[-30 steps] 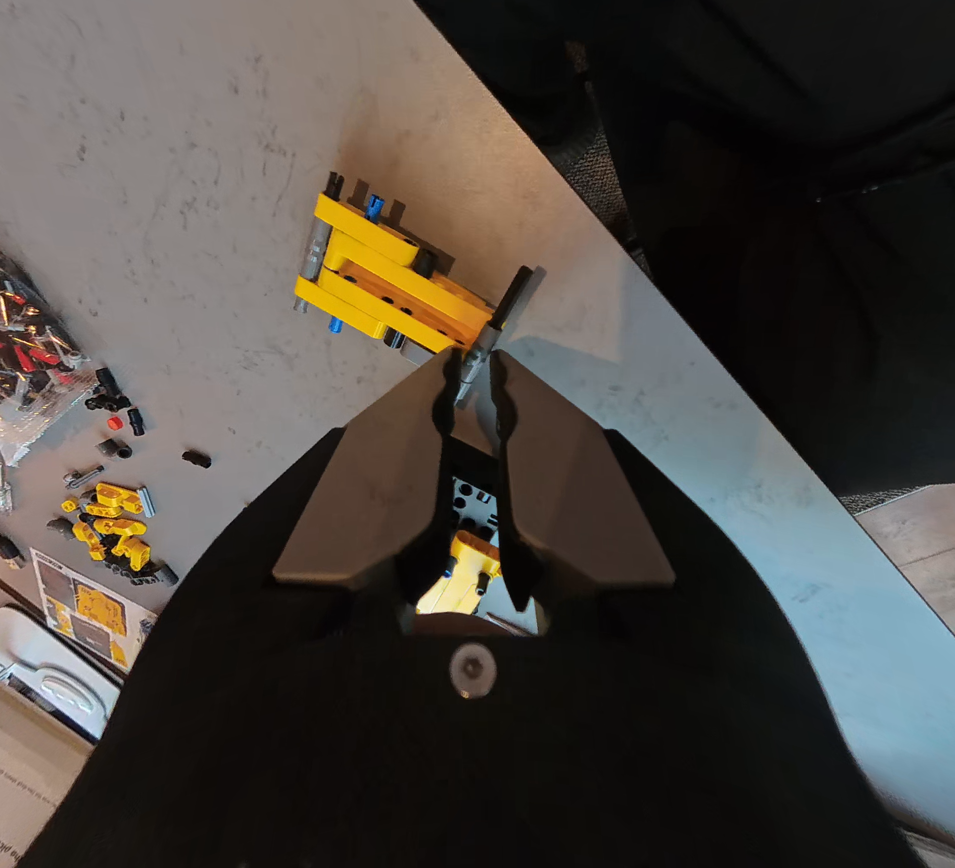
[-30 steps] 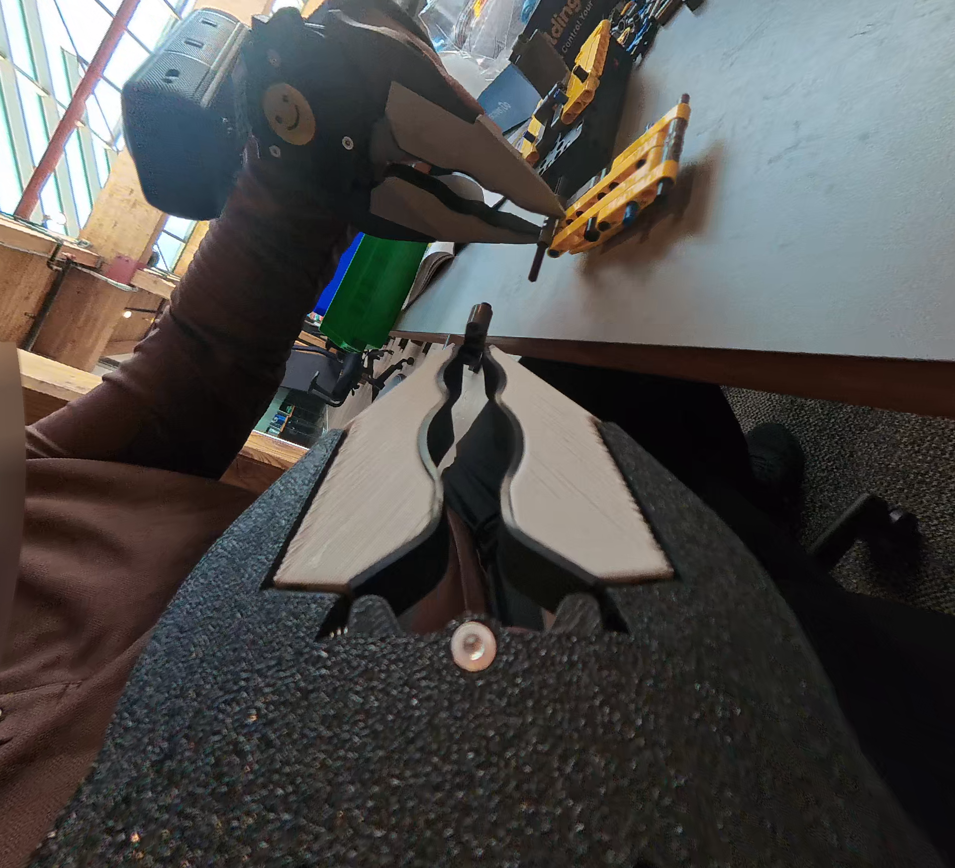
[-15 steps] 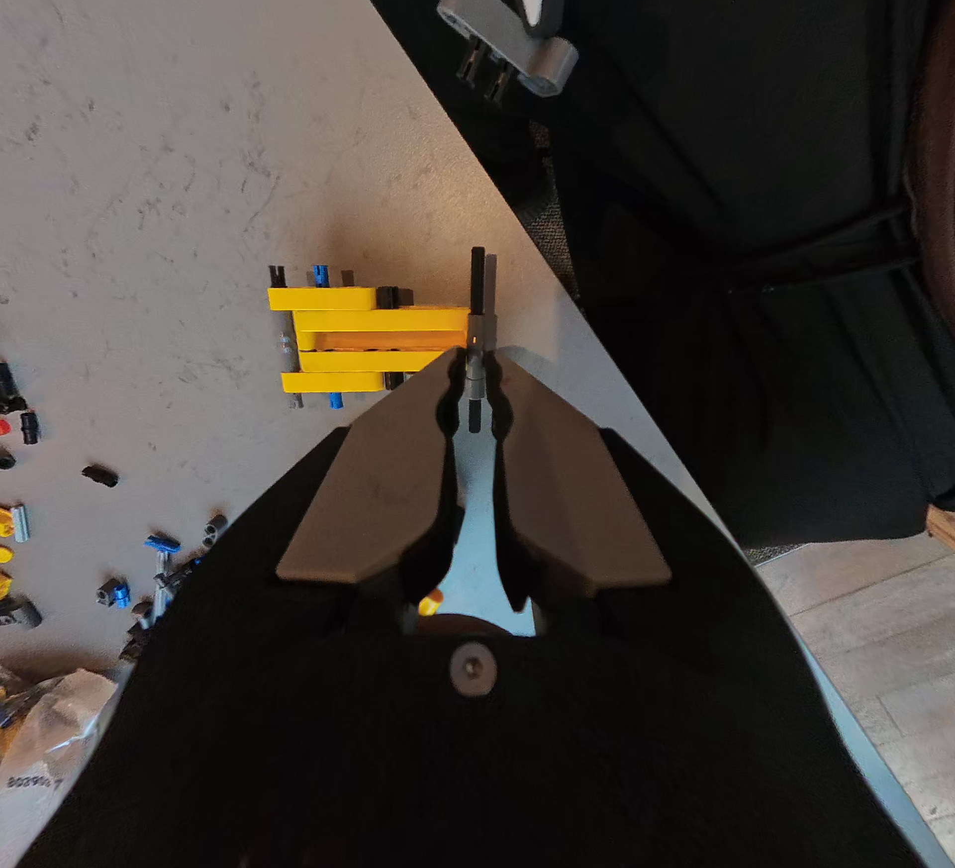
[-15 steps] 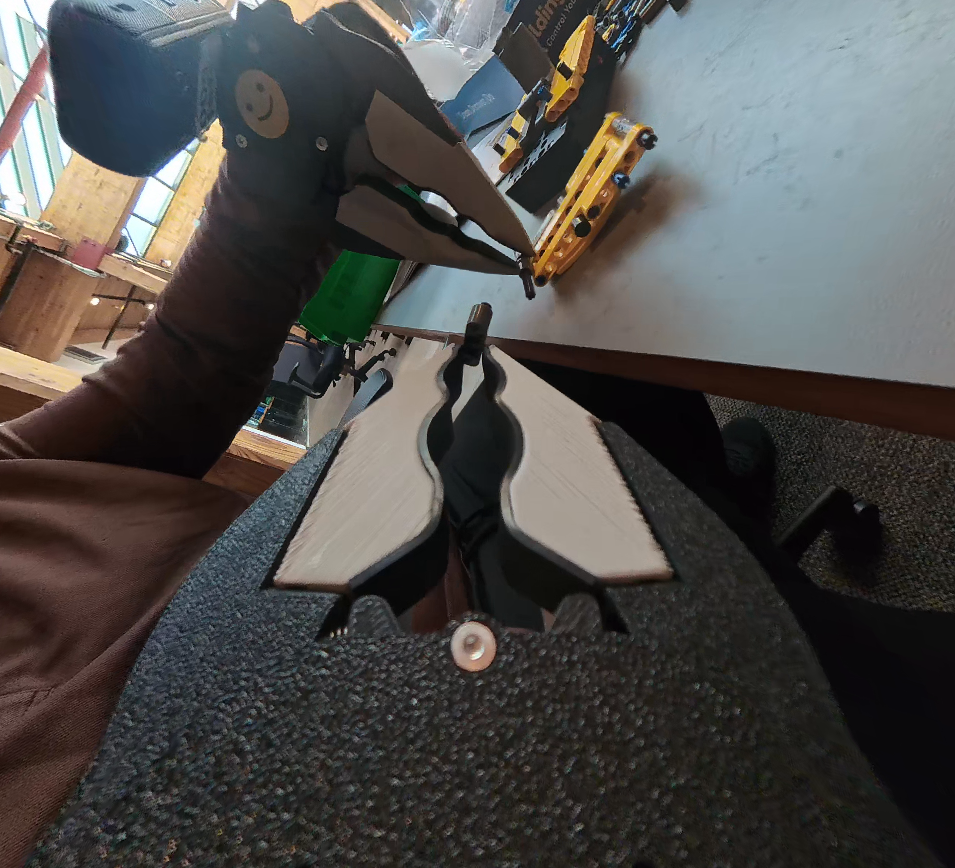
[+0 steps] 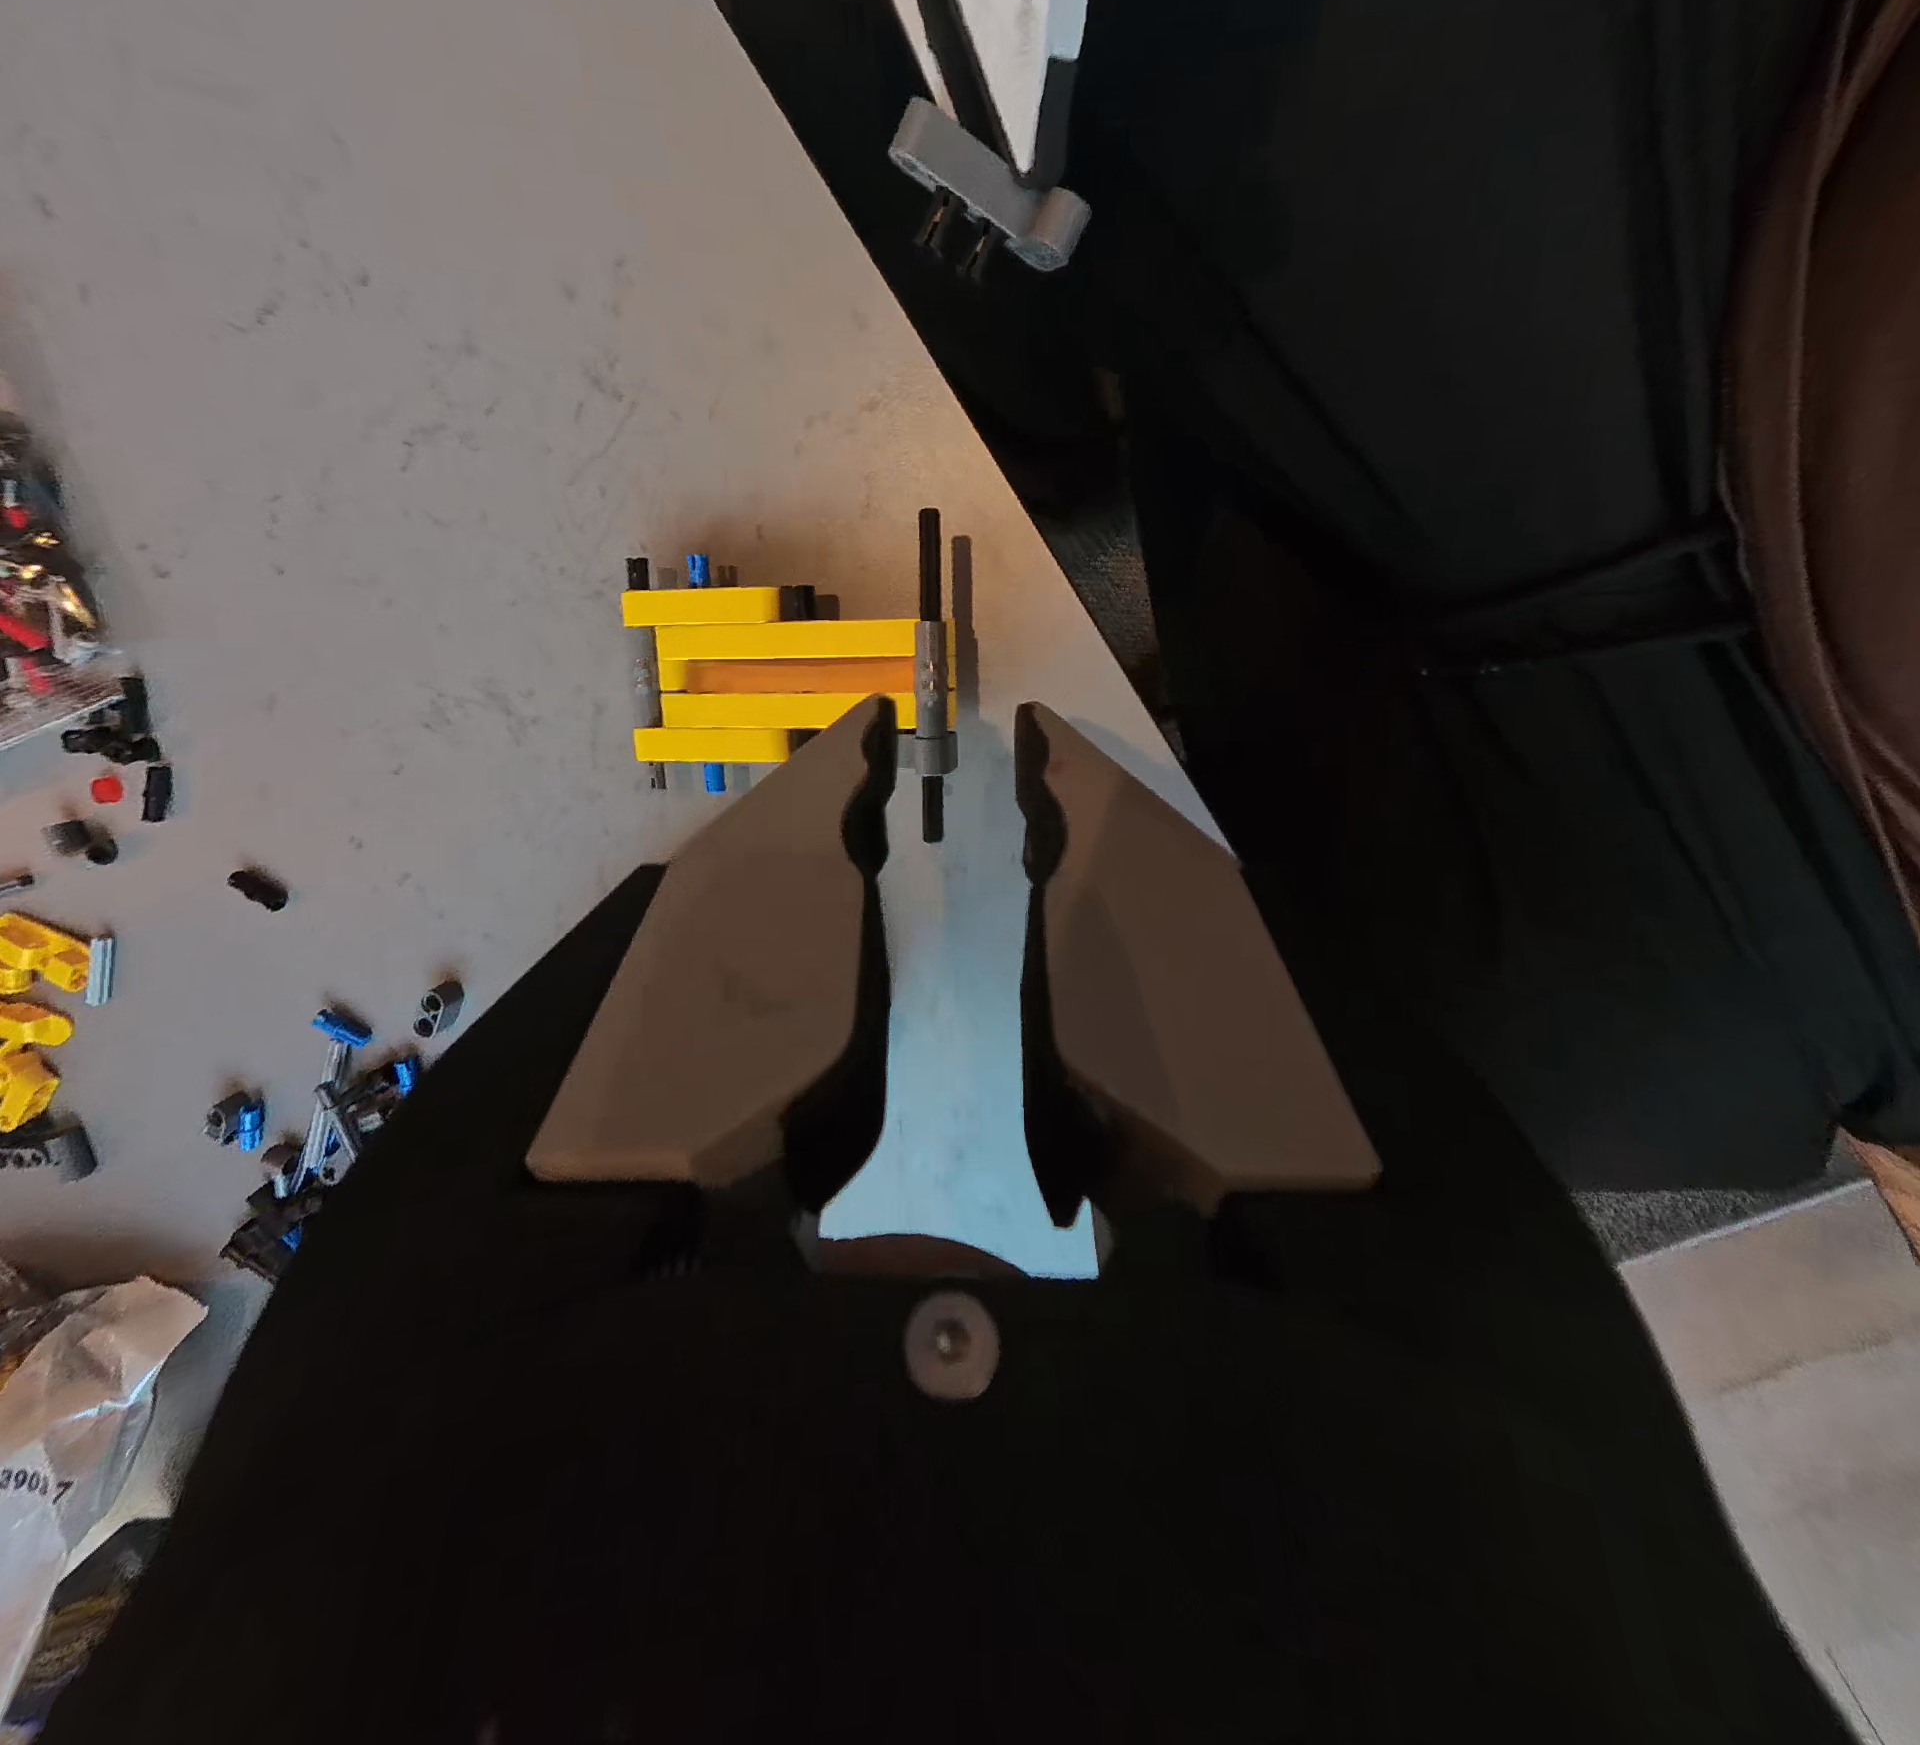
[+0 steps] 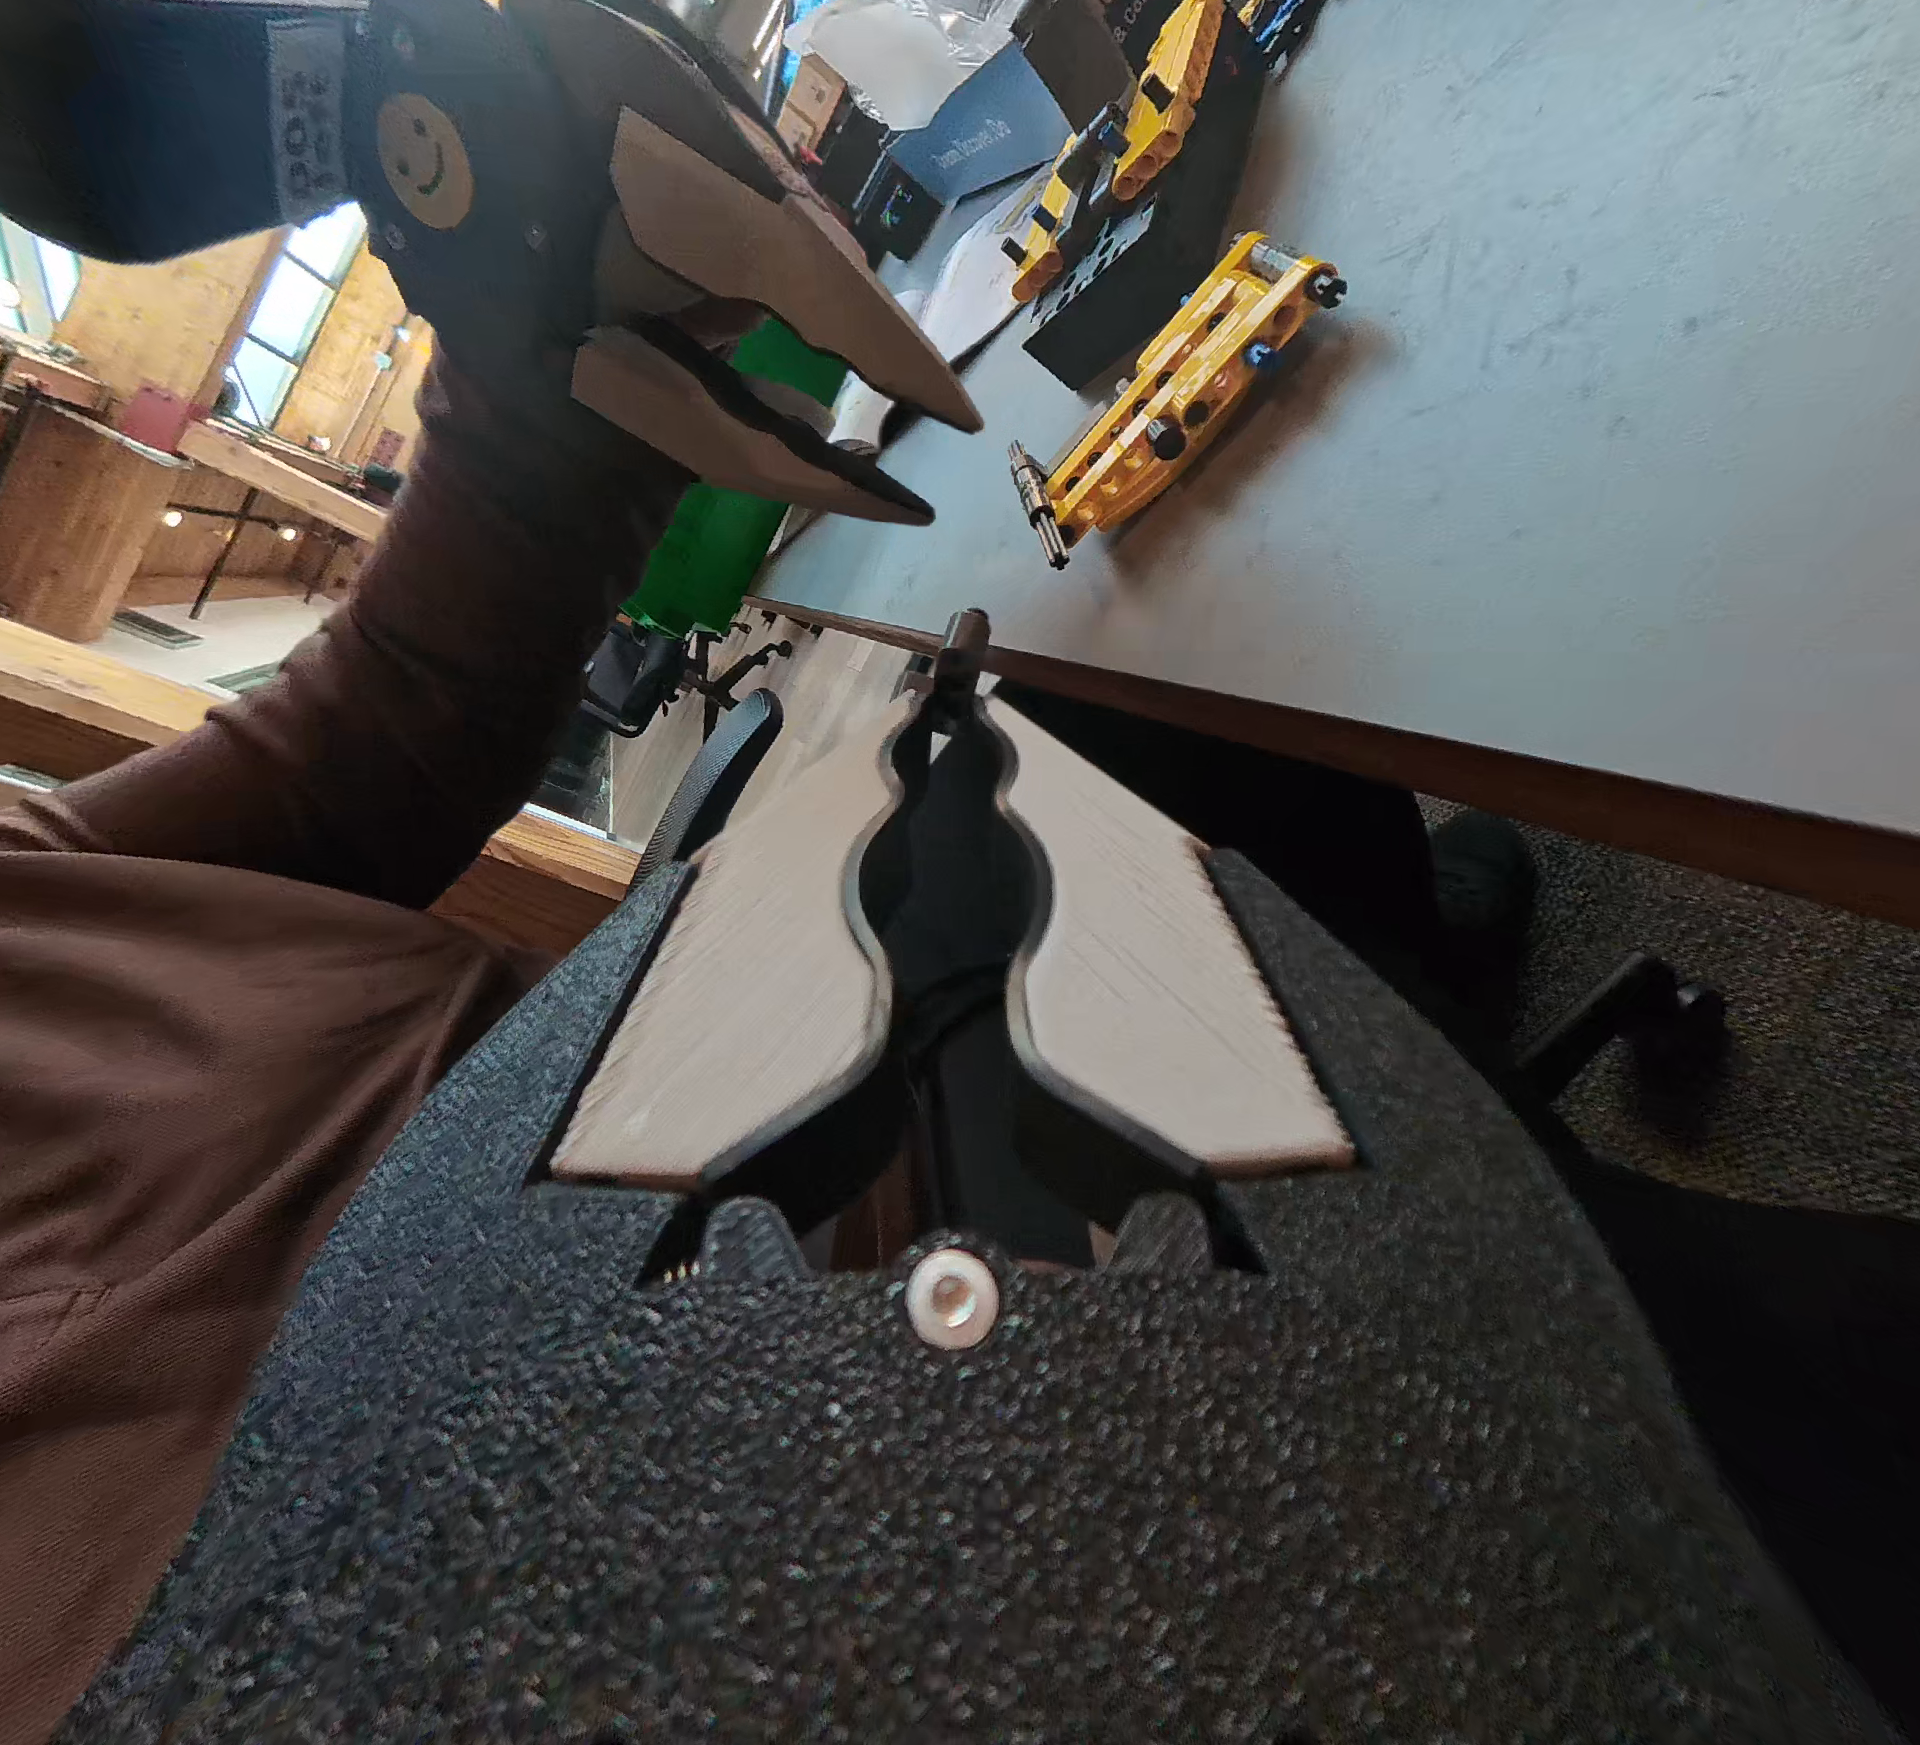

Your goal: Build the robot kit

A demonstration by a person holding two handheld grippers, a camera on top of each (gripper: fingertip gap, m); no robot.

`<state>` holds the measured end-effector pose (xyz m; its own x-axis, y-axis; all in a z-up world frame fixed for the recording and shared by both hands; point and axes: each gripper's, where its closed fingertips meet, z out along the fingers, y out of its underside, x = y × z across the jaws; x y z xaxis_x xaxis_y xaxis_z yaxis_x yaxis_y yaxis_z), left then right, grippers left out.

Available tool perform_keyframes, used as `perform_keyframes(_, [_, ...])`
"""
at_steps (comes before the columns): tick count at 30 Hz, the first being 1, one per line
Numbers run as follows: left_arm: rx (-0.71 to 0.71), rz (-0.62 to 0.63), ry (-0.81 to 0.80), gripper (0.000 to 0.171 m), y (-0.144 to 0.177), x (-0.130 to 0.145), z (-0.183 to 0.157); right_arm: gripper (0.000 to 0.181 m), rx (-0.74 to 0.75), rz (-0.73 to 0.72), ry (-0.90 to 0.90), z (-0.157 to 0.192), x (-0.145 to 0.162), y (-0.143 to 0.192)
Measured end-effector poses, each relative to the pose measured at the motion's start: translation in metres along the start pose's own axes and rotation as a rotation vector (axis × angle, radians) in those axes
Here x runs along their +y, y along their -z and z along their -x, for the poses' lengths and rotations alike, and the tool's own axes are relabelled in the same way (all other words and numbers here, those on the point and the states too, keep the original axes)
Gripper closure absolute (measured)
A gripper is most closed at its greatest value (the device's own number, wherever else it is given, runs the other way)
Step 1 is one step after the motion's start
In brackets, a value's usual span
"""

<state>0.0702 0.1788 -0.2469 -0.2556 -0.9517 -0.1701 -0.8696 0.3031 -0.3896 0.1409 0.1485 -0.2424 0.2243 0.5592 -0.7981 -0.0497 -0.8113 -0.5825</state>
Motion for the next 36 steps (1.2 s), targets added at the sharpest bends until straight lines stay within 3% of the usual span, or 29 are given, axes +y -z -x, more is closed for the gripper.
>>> perform_keyframes(4, [-0.073,-0.096,0.013,0.151,0.012,-0.009,-0.001,0.175,-0.026,0.026,-0.007,0.003,0.005,-0.003])
perform_keyframes(8, [-0.130,-0.219,0.011,0.150,0.013,-0.040,-0.020,0.175,-0.088,0.067,-0.005,0.016,0.013,-0.010])
perform_keyframes(12, [-0.302,-0.229,-0.148,0.143,0.005,-0.060,-0.033,0.175,-0.160,0.099,-0.015,0.029,0.020,-0.012])
perform_keyframes(15, [-0.200,-0.239,-0.076,0.125,-0.005,-0.063,-0.049,0.175,-0.161,0.119,0.031,0.033,0.024,-0.013])
perform_keyframes(20, [-0.148,-0.313,0.012,0.117,-0.007,-0.068,-0.050,0.175,-0.212,0.144,0.034,0.044,0.029,-0.014])
perform_keyframes(25, [-0.152,-0.396,-0.100,0.135,-0.008,-0.078,-0.061,0.175,-0.302,0.179,-0.017,0.056,0.036,-0.014])
perform_keyframes(29, [-0.138,-0.420,-0.087,0.148,-0.009,-0.079,-0.065,0.174,-0.326,0.193,-0.033,0.059,0.039,-0.013])
perform_keyframes(36, [-0.127,-0.544,0.002,0.144,-0.001,-0.082,-0.069,0.174,-0.358,0.211,-0.042,0.064,0.042,-0.013])
